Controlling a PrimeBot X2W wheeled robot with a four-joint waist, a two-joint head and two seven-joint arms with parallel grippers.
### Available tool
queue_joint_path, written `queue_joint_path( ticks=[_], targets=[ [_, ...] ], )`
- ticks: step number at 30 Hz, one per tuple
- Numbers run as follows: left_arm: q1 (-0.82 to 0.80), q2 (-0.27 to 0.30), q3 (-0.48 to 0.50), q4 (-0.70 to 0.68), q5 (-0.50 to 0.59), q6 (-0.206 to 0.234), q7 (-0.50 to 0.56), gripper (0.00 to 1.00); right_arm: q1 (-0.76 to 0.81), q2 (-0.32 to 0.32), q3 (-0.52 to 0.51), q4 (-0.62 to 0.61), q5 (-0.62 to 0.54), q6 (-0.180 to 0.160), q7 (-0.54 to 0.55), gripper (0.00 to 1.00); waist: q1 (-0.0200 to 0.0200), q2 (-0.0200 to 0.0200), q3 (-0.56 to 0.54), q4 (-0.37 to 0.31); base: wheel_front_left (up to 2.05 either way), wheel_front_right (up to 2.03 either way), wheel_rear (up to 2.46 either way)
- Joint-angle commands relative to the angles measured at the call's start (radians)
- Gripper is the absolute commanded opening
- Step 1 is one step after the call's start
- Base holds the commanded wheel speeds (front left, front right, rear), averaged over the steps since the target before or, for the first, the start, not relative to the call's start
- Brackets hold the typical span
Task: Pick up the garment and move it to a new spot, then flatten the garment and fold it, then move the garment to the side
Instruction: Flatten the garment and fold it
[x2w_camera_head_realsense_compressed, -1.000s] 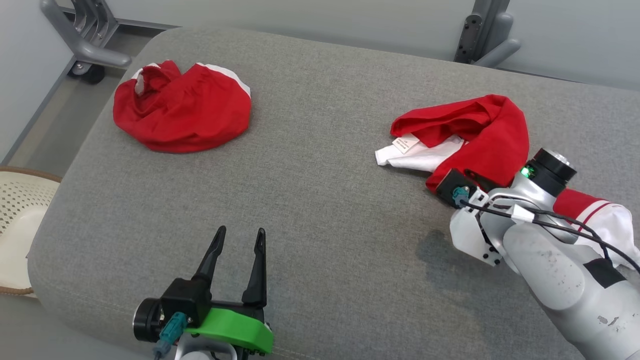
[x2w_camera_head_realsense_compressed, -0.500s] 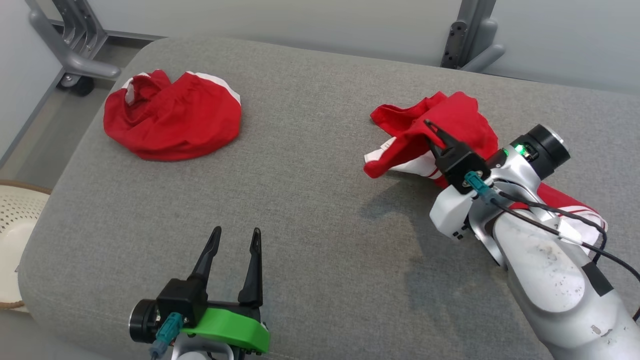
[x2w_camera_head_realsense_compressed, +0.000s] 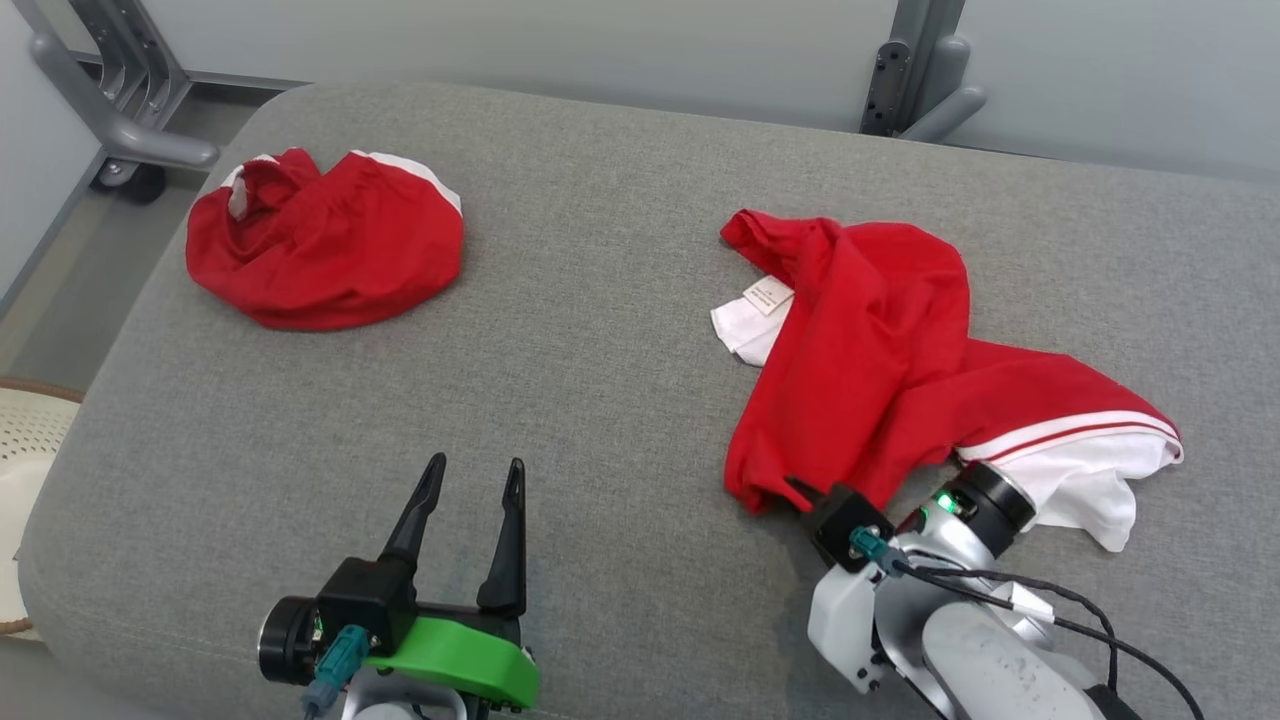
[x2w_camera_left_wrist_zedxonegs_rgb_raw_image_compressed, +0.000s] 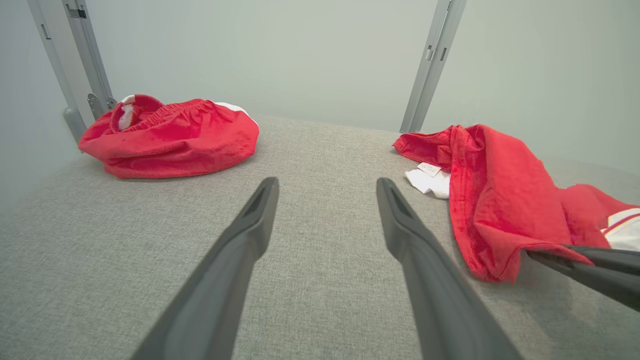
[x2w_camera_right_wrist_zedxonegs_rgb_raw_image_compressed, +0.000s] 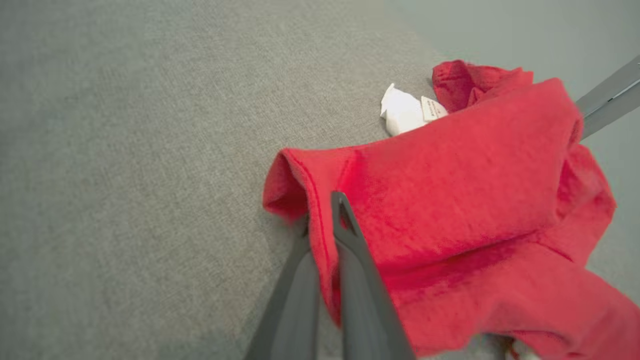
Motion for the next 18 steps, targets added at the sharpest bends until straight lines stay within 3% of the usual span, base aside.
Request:
queue_joint_path(
  ticks=[1,7,8,9,10,11,18],
  targets=[
    [-0.009,0.002,0.004,0.001,0.006,-0.002,0.000,1.00,0.009,-0.007,0.005,0.008,0.012,-0.002,0.001,0.00,0.0000,0.0024,0.001,0.001,0.00,0.00,0.00],
    [-0.002,0.002,0.012,-0.003,0.007,0.000,0.000,1.00,0.030,-0.021,-0.024,0.030,0.024,-0.002,-0.023,0.00,0.0000,0.0024,0.001,-0.017,0.00,0.00,0.00],
    [-0.001,0.002,0.011,-0.004,0.007,-0.001,0.000,1.00,0.036,-0.019,-0.041,0.025,0.022,-0.002,-0.030,0.13,0.0000,0.0024,0.000,-0.022,0.00,0.00,0.00],
    [0.000,0.002,0.009,-0.004,0.007,-0.001,0.000,1.00,0.042,-0.015,-0.057,0.021,0.022,-0.002,-0.031,0.42,0.0000,0.0024,0.000,-0.028,0.00,0.00,0.00],
    [0.000,0.002,0.008,-0.003,0.007,-0.003,0.000,1.00,0.047,-0.011,-0.069,0.014,0.025,-0.002,-0.036,0.88,0.0000,0.0024,-0.001,-0.035,0.00,0.00,0.00],
    [0.000,0.002,0.007,-0.002,0.008,-0.004,0.000,1.00,0.051,-0.007,-0.084,0.003,0.029,-0.002,-0.045,1.00,0.0000,0.0024,-0.002,-0.042,0.00,0.00,0.00],
    [0.000,0.002,0.006,0.010,0.015,-0.009,0.000,1.00,0.117,0.009,-0.147,-0.071,0.009,-0.002,-0.069,1.00,0.0000,0.0024,-0.006,-0.107,0.00,0.00,0.00]
  ],
)
